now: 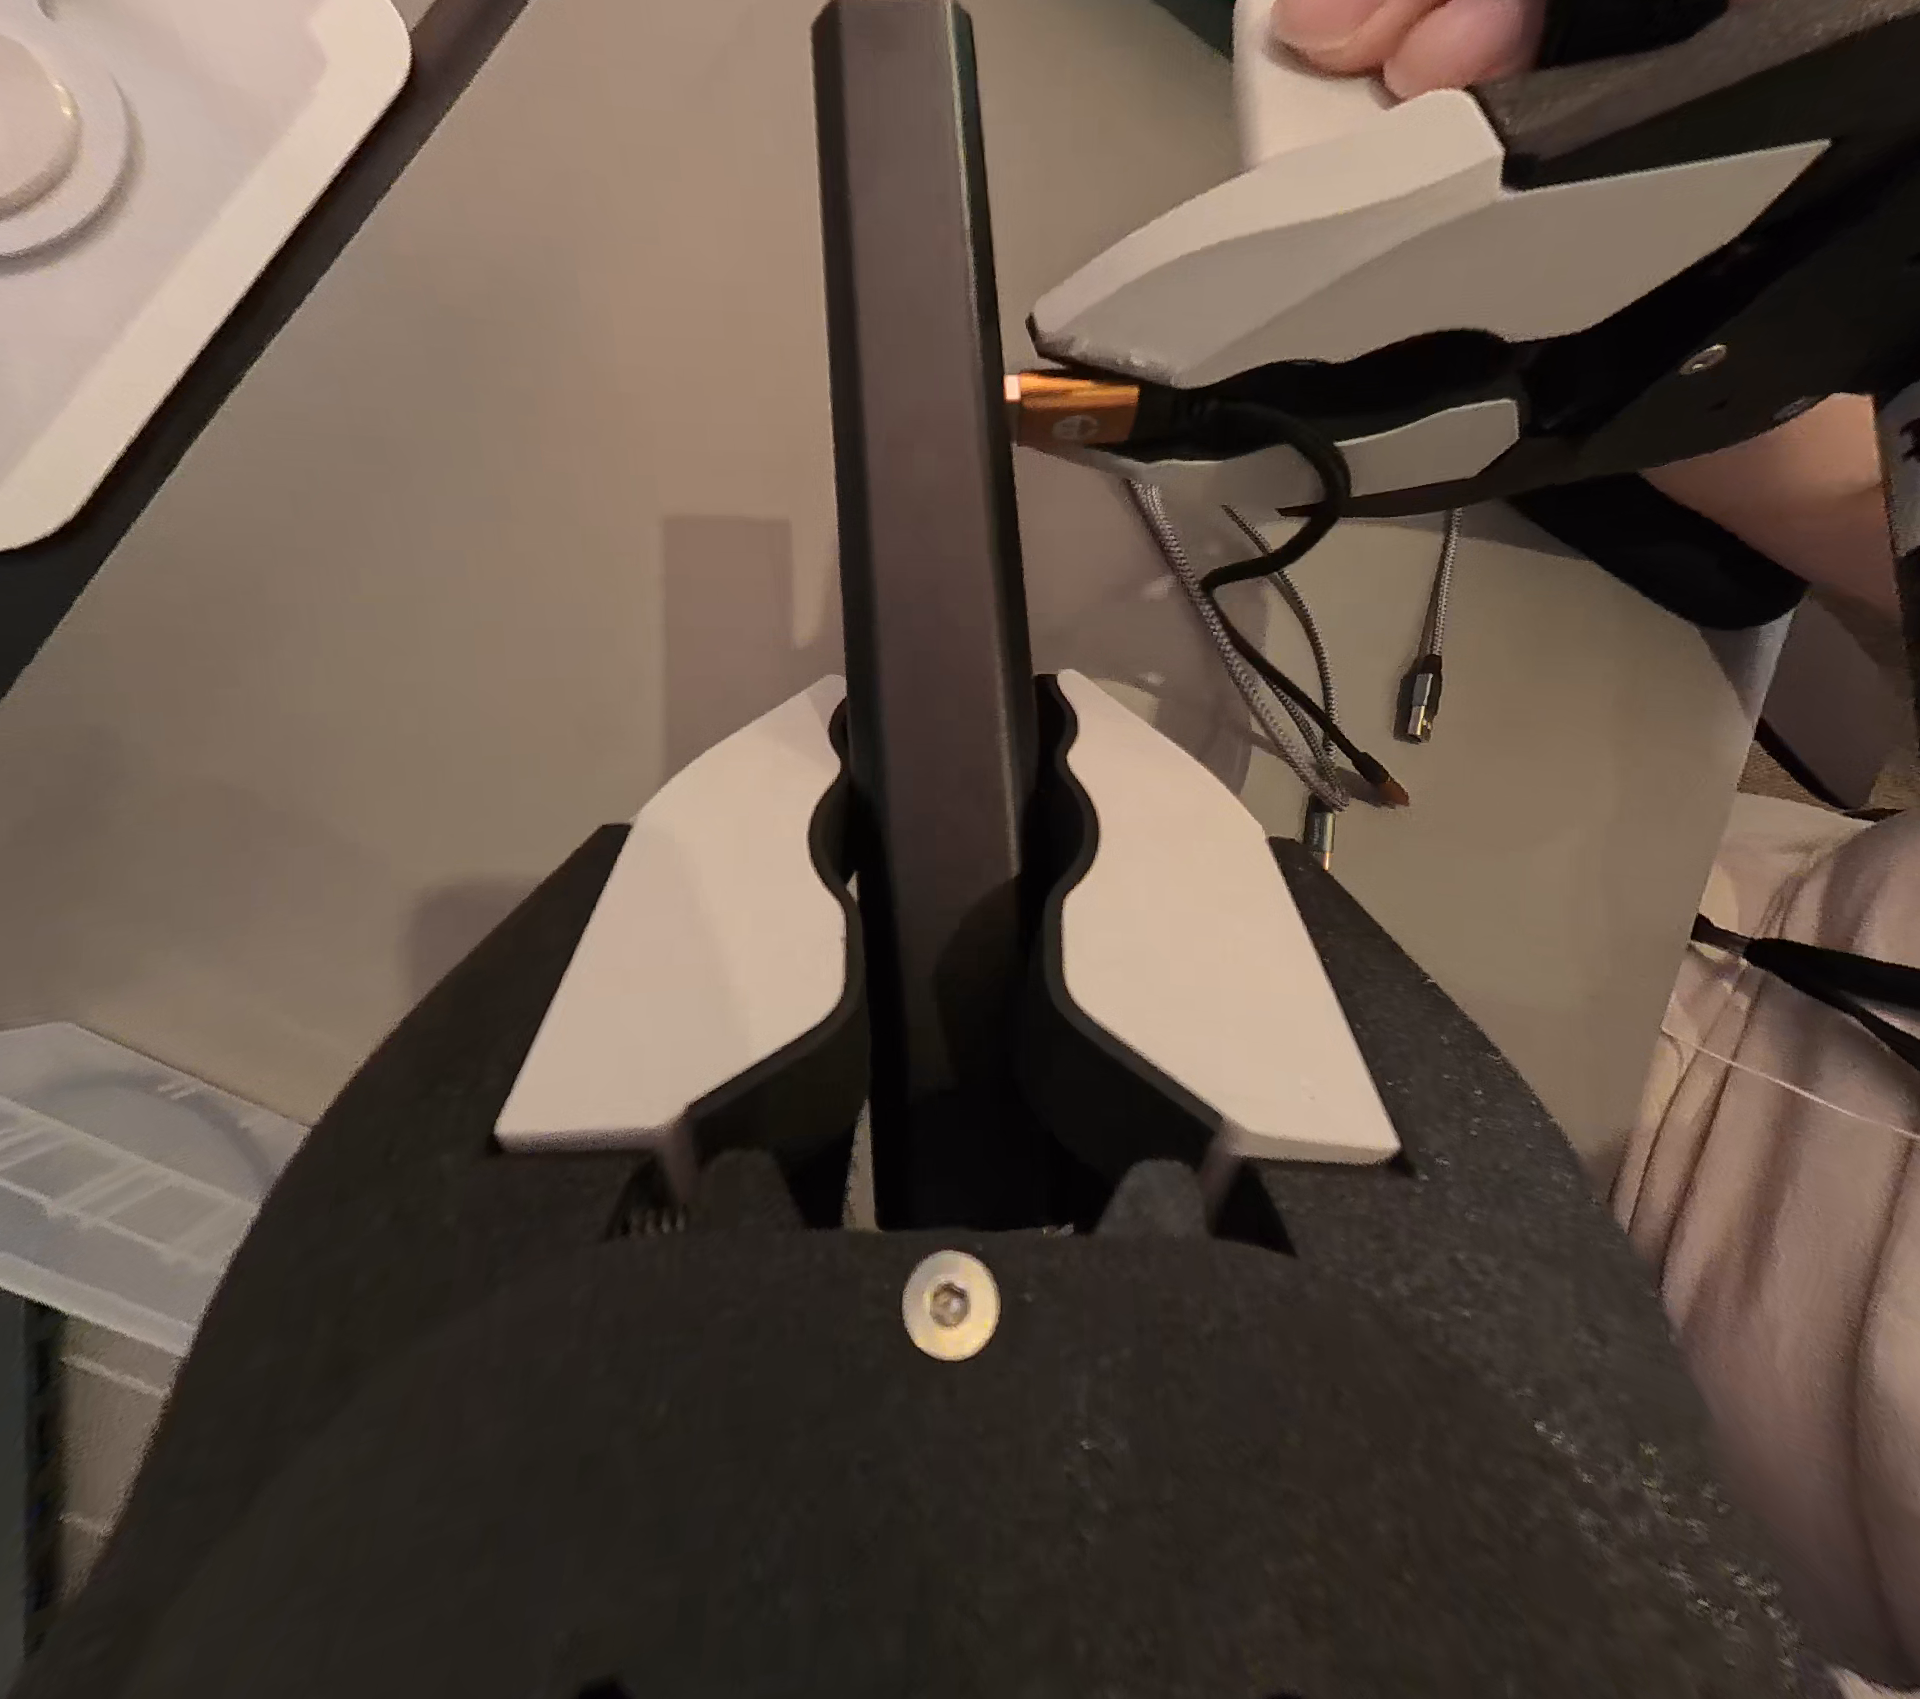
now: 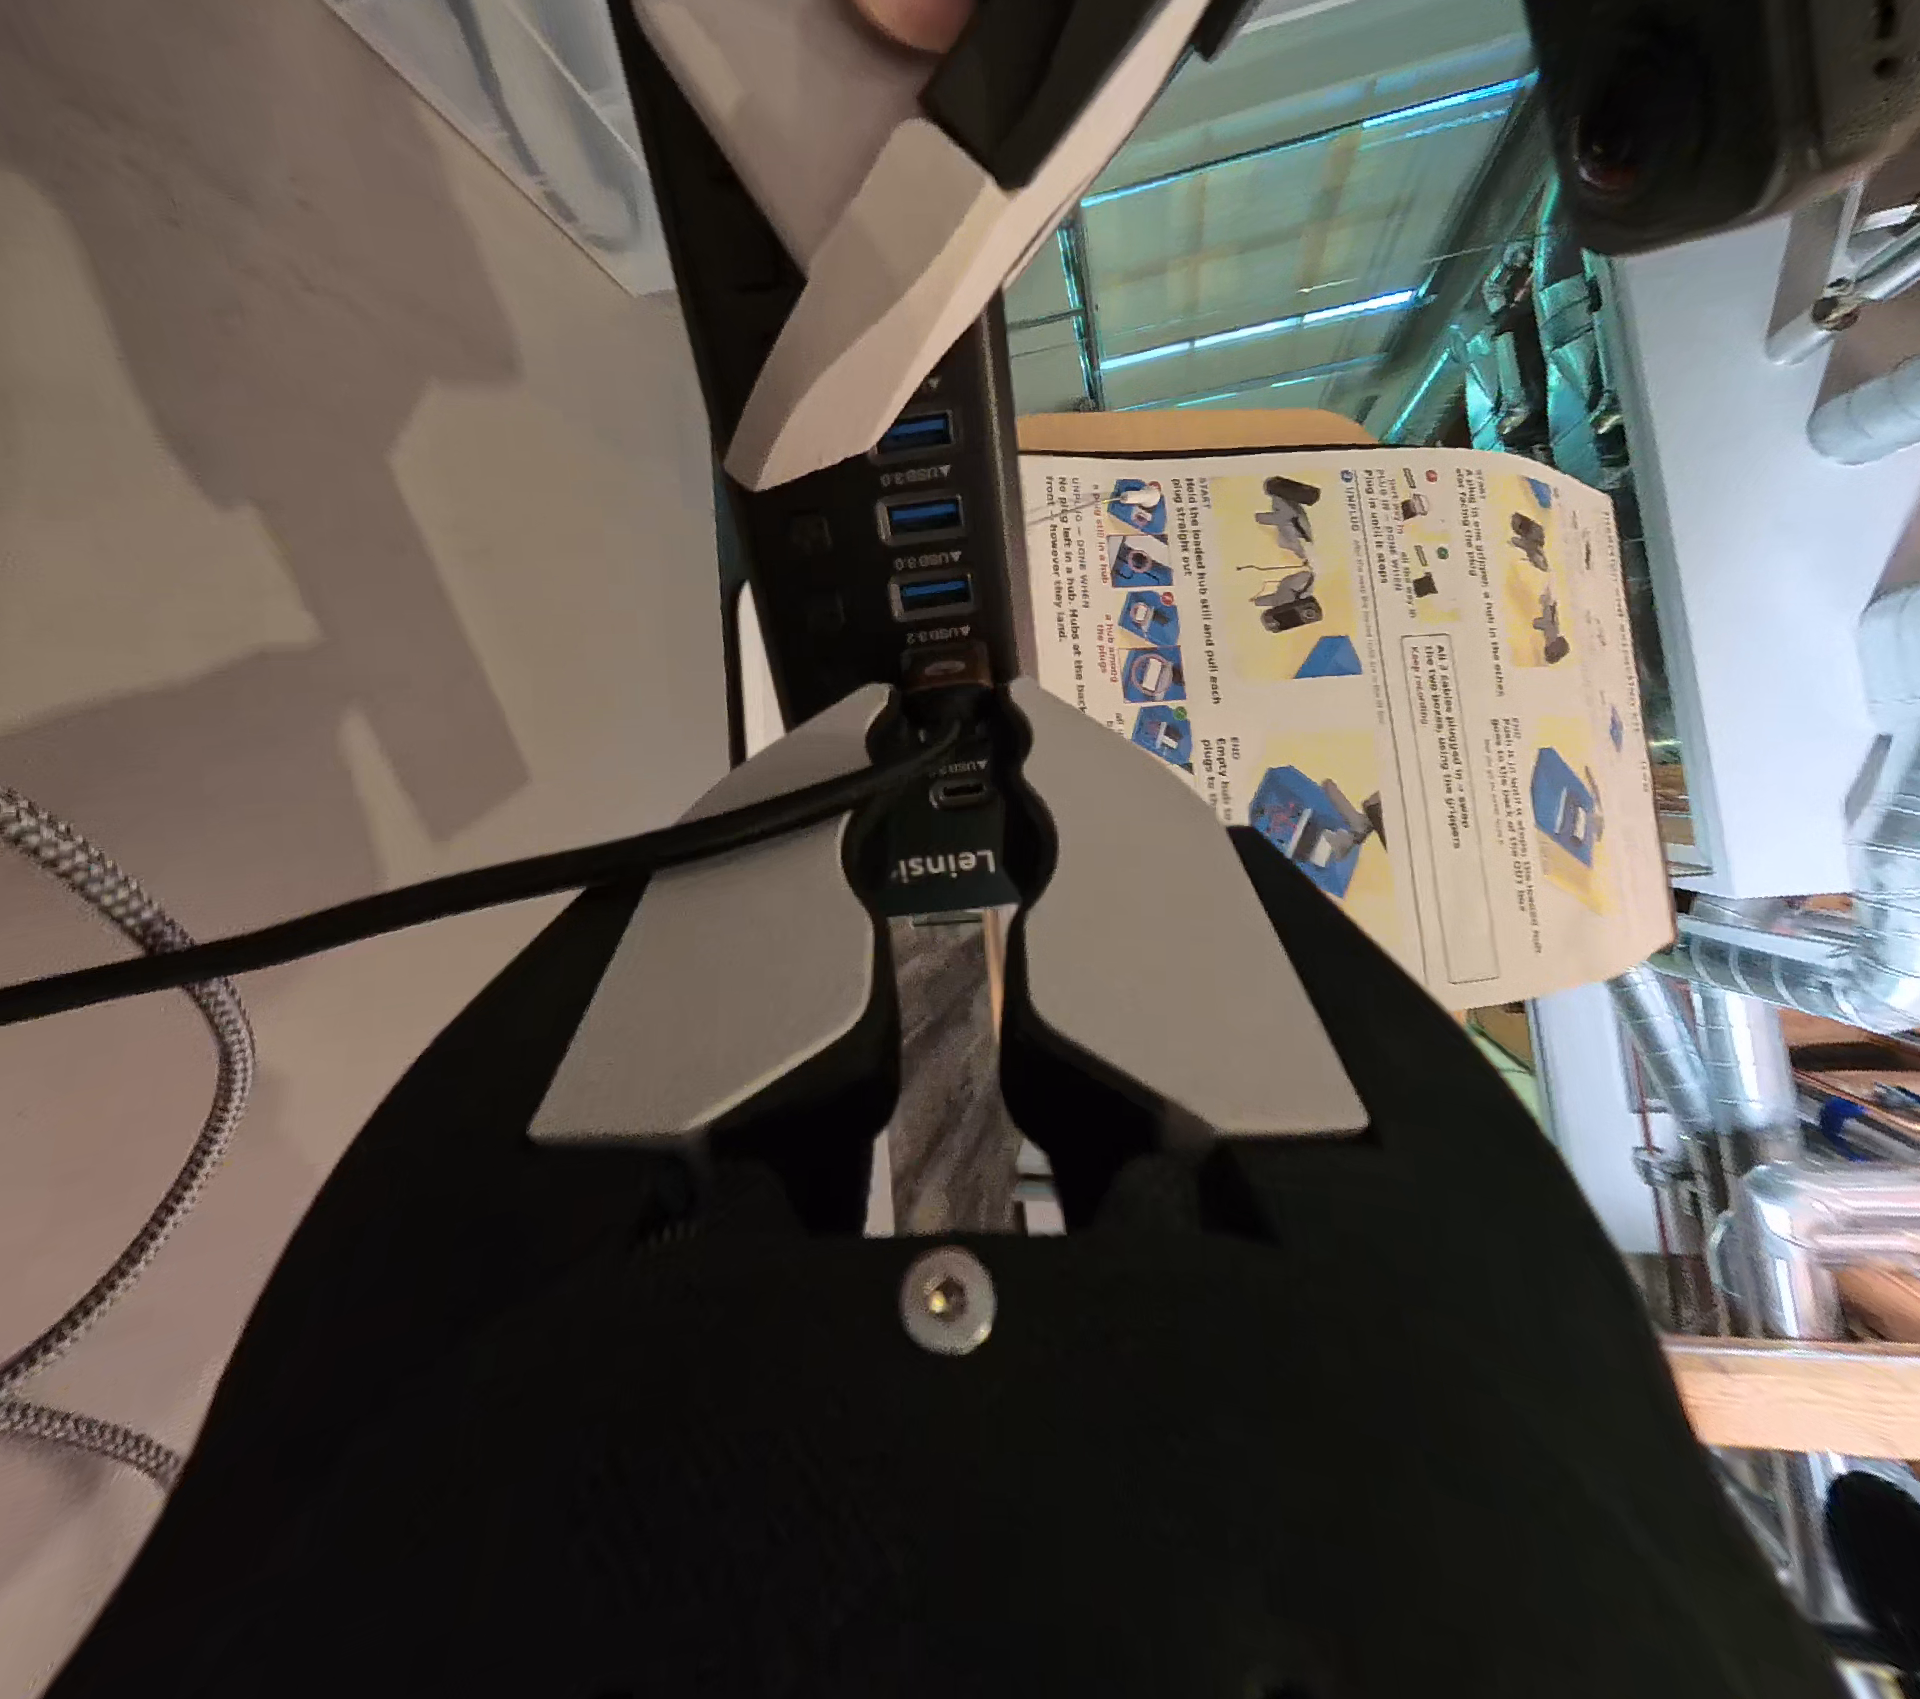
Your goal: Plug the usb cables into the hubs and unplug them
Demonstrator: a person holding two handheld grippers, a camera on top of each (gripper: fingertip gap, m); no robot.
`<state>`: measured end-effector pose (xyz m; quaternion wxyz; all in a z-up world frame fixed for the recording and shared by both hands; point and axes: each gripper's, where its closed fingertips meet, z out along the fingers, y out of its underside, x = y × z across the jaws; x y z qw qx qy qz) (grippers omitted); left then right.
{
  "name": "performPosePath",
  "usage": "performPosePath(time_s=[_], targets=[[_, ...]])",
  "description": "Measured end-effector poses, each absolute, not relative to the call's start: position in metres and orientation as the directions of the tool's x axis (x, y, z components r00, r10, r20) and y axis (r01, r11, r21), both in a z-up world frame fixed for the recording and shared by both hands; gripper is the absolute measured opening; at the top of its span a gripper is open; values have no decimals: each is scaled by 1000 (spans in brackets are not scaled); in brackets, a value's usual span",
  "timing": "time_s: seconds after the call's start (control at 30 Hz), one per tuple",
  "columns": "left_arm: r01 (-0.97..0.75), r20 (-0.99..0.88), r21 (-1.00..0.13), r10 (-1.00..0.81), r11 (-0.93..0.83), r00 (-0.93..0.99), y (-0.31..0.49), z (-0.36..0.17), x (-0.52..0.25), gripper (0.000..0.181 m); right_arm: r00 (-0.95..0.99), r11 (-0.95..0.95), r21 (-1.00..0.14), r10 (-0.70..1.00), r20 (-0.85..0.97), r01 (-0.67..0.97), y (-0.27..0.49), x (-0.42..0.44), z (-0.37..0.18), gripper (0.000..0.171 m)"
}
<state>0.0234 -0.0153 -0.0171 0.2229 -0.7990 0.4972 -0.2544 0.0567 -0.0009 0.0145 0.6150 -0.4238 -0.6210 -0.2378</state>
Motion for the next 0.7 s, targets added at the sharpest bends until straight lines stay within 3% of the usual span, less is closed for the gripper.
performPosePath(time_s=[0.57,0.7], targets=[[-685,223,-550,-875,-477,430,-16,-24,14,29,42,536,-116,149,988,836,-4,48,7,17],[-706,208,-537,-883,-462,420,-16,-28,14,30,45,522,-149,207,977,840,-3,50,1,16]])
